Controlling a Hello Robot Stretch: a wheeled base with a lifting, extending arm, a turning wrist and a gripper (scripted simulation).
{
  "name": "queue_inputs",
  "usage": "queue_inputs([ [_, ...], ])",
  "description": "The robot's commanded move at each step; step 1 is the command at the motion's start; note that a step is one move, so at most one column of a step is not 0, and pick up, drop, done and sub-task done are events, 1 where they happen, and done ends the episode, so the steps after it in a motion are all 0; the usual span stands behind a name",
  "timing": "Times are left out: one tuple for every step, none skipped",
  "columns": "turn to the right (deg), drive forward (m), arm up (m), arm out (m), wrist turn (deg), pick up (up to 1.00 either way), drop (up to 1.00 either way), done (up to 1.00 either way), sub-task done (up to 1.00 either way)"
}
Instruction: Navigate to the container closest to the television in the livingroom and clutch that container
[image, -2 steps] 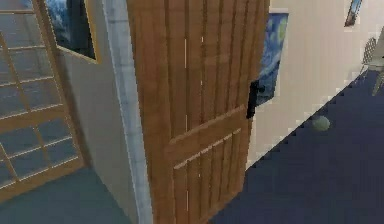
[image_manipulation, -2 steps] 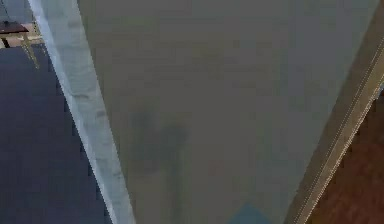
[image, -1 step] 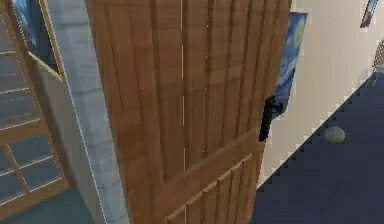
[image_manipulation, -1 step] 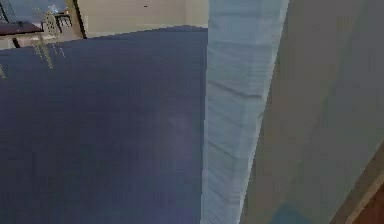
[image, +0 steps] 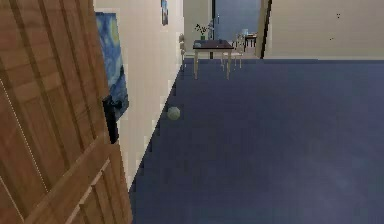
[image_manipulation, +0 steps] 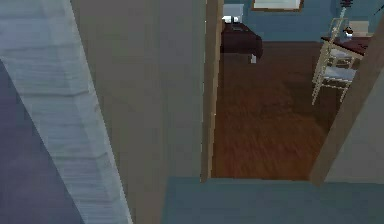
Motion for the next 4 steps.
queue_inputs([
  [15.0, 0.0, 0.0, 0.0, 0.0, 0.0, 0.0, 0.0, 0.0],
  [0.0, 1.0, 0.0, 0.0, 0.0, 0.0, 0.0, 0.0, 0.0],
  [0.0, 1.0, 0.0, 0.0, 0.0, 0.0, 0.0, 0.0, 0.0],
  [3.0, 0.0, 0.0, 0.0, 0.0, 0.0, 0.0, 0.0, 0.0],
])
